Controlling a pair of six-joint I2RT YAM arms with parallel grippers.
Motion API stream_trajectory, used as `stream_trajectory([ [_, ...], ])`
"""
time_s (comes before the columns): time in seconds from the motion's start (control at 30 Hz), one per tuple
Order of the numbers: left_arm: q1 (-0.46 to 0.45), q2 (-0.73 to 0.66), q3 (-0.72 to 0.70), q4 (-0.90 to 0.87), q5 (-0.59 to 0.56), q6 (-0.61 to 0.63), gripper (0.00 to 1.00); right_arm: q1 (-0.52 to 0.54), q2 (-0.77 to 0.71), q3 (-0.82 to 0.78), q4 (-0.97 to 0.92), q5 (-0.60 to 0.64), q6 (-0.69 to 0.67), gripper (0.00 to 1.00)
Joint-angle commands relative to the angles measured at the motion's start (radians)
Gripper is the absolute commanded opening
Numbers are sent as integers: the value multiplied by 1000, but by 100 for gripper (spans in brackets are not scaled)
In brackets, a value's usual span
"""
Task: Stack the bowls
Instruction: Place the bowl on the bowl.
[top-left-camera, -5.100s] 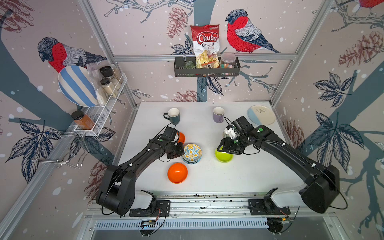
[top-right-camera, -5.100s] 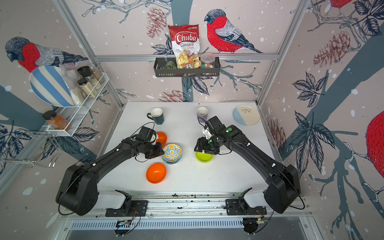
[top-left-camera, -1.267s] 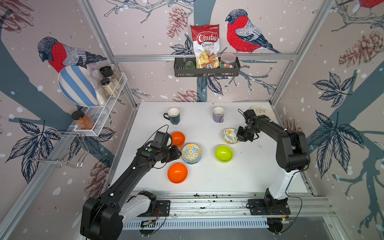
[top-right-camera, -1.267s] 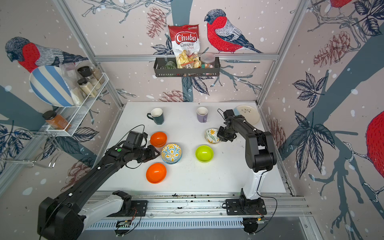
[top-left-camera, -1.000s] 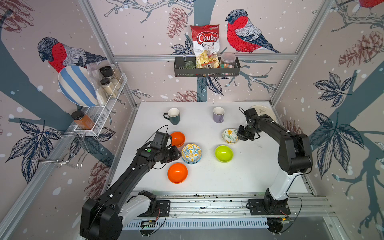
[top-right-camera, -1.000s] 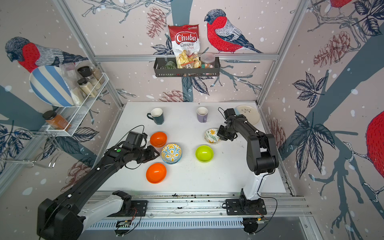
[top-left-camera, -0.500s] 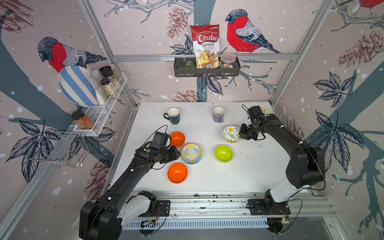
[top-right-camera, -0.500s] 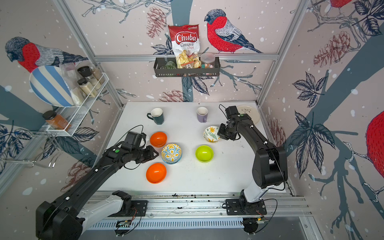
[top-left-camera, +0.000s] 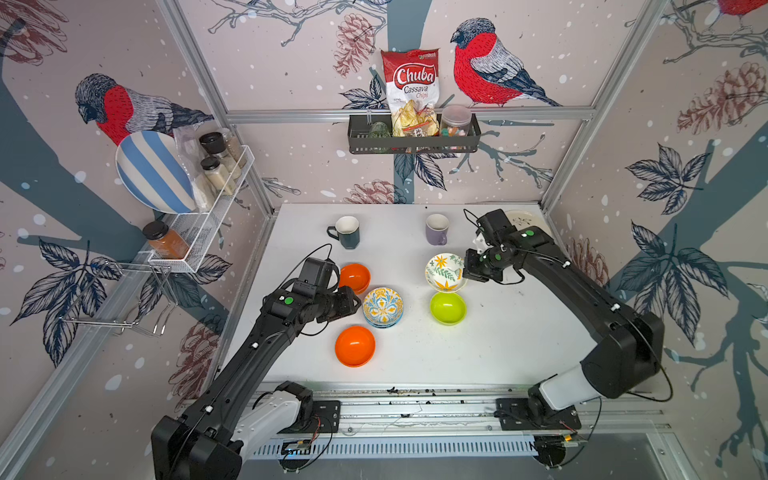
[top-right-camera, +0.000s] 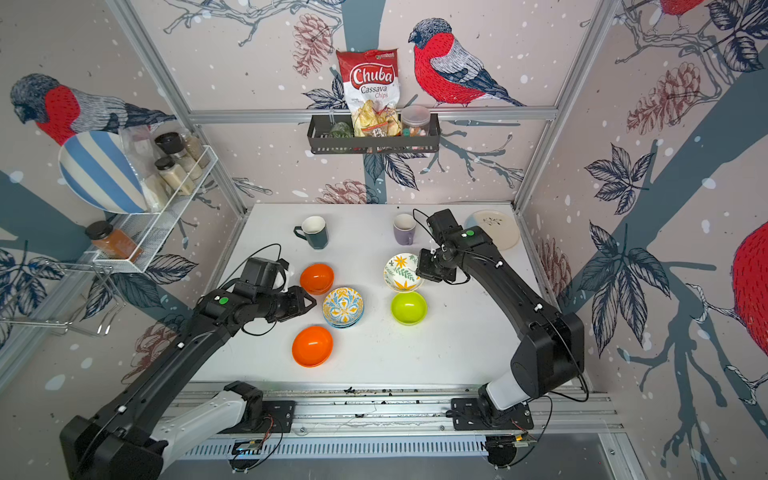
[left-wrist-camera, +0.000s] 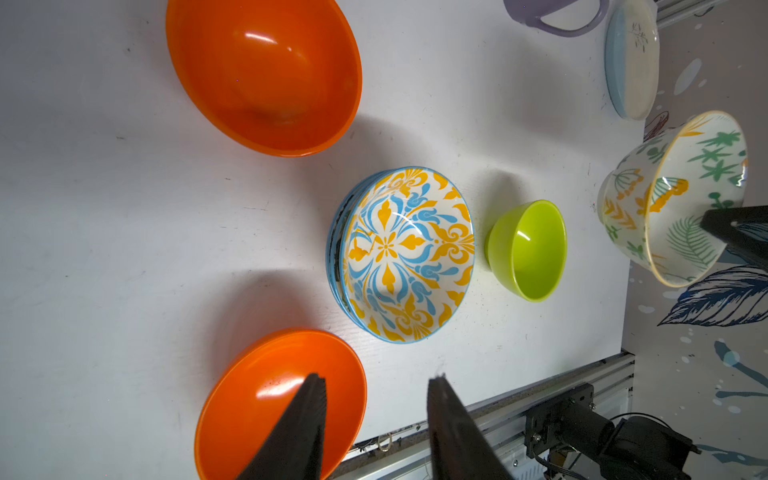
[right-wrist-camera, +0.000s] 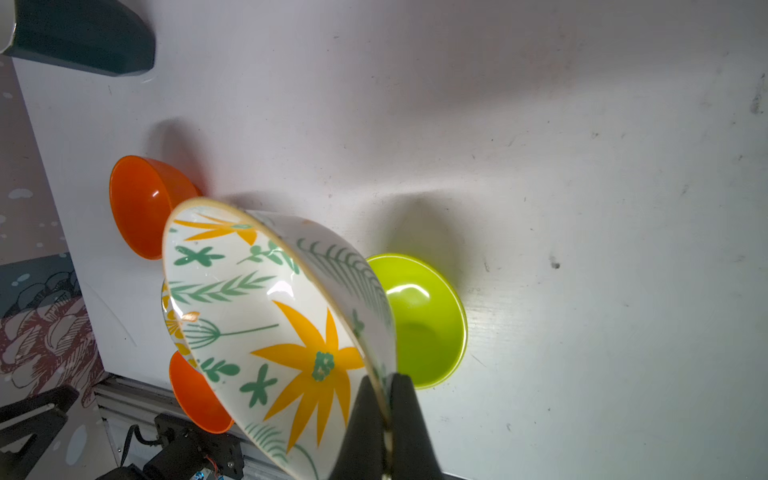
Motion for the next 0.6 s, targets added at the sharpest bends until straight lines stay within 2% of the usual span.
stream_trajectory([
  [0.0, 3, -5, 28, -49, 18, 22, 45, 31, -16, 24, -41, -14, -27, 0],
  [0.27, 4, -16, 41, -27, 120, 20, 47, 80, -48, 31, -81, -62, -33, 0],
  [0.57, 3, -16, 90, -25, 249, 39, 48, 169, -37, 64, -116, -62, -19, 0],
])
